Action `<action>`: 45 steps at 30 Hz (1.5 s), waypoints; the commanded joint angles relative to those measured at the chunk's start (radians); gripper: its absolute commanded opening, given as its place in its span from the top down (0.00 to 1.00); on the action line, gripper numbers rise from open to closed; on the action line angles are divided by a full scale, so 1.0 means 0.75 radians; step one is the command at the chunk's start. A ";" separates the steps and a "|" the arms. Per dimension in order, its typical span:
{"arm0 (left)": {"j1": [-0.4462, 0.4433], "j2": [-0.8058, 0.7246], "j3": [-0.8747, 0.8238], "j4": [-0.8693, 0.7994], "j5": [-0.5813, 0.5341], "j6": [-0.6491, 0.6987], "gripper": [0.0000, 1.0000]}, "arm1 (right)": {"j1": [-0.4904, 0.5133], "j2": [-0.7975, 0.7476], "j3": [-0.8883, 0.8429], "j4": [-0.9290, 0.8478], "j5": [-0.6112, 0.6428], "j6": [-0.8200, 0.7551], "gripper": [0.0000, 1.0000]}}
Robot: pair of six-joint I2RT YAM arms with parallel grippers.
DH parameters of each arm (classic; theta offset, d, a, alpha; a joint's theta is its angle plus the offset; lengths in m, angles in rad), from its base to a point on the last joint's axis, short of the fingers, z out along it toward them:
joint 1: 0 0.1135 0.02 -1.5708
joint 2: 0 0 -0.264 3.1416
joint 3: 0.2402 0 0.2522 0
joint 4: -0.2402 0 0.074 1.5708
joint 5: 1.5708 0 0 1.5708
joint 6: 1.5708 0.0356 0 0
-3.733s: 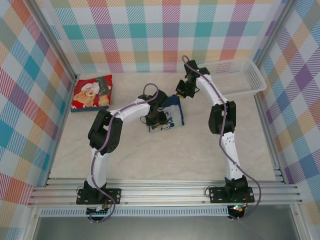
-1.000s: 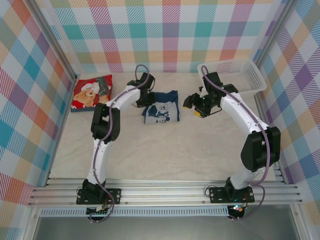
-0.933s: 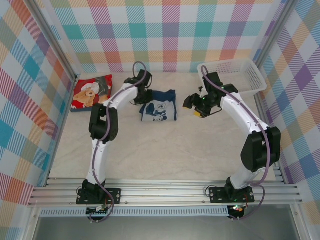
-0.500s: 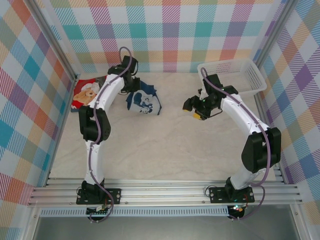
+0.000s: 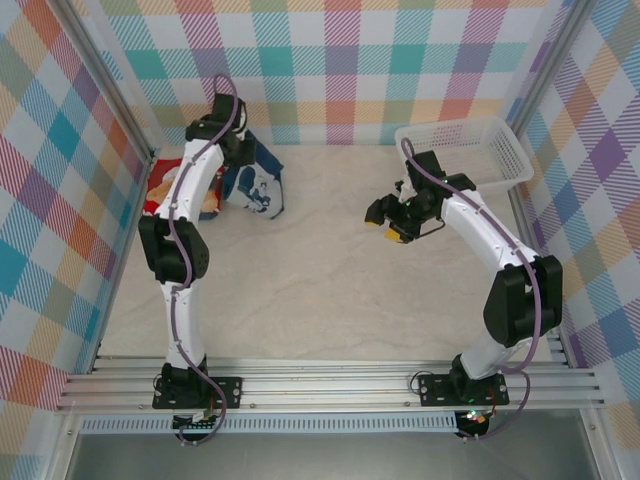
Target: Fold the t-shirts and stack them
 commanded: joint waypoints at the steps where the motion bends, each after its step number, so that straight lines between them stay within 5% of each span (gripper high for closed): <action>1: 0.097 -0.118 0.074 0.052 0.011 0.055 1.00 | -0.008 -0.045 -0.019 -0.004 -0.030 -0.032 0.38; 11: 0.428 -0.118 0.081 0.149 0.267 -0.040 1.00 | -0.010 -0.040 -0.025 -0.022 -0.048 -0.022 0.38; 22: 0.604 0.211 0.223 0.138 0.223 -0.140 0.94 | -0.011 -0.074 -0.075 -0.021 -0.038 -0.012 0.38; 26: 0.605 0.313 0.356 0.063 0.277 -0.183 1.00 | -0.010 -0.075 -0.076 -0.019 -0.025 -0.002 0.38; 32: 0.586 0.172 0.398 0.178 0.379 -0.352 1.00 | -0.010 -0.087 -0.124 0.011 -0.017 0.034 0.38; 45: 0.501 0.041 0.469 0.072 0.704 -0.391 1.00 | -0.009 -0.048 -0.111 0.048 -0.022 0.053 0.38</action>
